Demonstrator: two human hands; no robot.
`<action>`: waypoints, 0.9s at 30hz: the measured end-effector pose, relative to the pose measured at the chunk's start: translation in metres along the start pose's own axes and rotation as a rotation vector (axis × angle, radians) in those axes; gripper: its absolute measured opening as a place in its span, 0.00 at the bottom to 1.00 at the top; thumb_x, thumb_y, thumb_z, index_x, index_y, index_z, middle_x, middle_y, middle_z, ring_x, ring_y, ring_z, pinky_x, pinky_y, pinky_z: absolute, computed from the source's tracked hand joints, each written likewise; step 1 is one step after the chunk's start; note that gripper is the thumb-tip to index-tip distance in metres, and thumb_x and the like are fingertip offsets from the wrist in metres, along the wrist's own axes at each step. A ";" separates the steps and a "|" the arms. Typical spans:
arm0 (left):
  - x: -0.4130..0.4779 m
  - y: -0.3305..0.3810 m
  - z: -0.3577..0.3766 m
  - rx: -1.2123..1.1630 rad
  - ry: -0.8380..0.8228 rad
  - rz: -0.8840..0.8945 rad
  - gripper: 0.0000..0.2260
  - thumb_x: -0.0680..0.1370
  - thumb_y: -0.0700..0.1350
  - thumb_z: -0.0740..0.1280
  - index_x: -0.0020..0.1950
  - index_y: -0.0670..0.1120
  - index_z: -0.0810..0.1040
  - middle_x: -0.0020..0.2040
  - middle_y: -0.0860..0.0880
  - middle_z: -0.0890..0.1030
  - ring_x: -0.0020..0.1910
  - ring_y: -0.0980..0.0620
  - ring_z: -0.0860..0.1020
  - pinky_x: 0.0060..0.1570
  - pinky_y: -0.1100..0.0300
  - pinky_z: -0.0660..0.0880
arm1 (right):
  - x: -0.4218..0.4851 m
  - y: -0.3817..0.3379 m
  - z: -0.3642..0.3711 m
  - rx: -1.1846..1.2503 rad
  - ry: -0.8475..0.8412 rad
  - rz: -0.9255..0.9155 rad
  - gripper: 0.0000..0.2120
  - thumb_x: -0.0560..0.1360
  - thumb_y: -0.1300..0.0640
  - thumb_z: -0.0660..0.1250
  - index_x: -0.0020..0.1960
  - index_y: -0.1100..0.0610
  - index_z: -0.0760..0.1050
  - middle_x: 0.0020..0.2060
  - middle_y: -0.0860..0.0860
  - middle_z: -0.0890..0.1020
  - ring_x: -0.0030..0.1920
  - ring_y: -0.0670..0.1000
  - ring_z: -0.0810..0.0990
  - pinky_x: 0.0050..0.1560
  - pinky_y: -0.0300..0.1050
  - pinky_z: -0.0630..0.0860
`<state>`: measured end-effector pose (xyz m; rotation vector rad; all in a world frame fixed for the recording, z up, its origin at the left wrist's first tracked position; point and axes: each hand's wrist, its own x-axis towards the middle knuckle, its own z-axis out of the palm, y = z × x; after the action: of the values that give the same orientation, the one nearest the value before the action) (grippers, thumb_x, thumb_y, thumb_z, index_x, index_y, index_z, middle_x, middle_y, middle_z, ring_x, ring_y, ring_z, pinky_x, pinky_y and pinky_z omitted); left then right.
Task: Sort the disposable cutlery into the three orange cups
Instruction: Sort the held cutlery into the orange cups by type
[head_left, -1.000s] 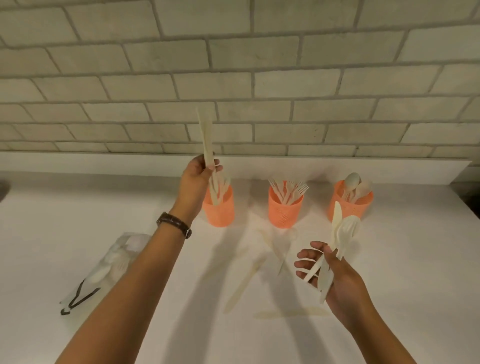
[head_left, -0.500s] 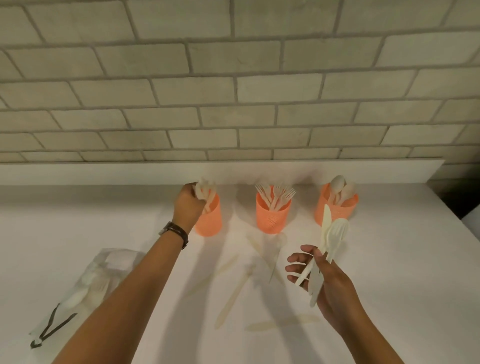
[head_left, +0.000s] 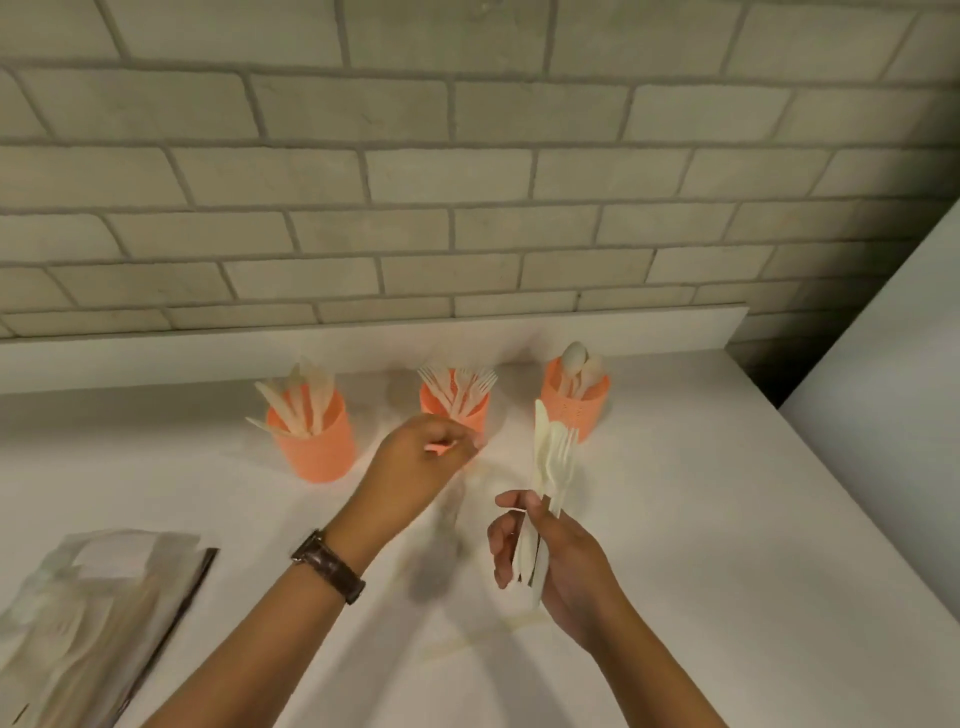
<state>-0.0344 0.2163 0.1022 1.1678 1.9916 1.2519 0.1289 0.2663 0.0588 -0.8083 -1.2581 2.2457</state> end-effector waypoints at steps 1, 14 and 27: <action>-0.007 0.004 0.011 -0.015 -0.053 -0.010 0.04 0.72 0.51 0.70 0.42 0.52 0.82 0.47 0.53 0.83 0.50 0.56 0.79 0.53 0.60 0.74 | 0.000 0.000 -0.001 -0.002 -0.016 -0.005 0.15 0.81 0.53 0.54 0.54 0.63 0.73 0.32 0.58 0.78 0.25 0.54 0.73 0.32 0.46 0.72; -0.012 0.007 0.022 -0.179 -0.035 -0.161 0.05 0.72 0.46 0.71 0.40 0.45 0.81 0.36 0.51 0.80 0.34 0.61 0.76 0.38 0.73 0.70 | 0.003 0.005 0.000 -0.051 -0.044 -0.037 0.19 0.79 0.46 0.54 0.53 0.61 0.74 0.32 0.58 0.77 0.19 0.49 0.64 0.23 0.39 0.61; 0.047 -0.057 -0.128 -0.044 0.675 -0.165 0.06 0.73 0.44 0.70 0.46 0.43 0.79 0.42 0.46 0.81 0.40 0.51 0.78 0.36 0.68 0.71 | 0.015 0.018 -0.015 -0.054 0.215 0.078 0.15 0.80 0.58 0.53 0.56 0.61 0.76 0.28 0.49 0.66 0.21 0.44 0.58 0.22 0.36 0.53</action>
<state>-0.1795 0.1866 0.1092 0.5709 2.4411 1.7452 0.1267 0.2762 0.0331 -1.1037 -1.2080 2.1250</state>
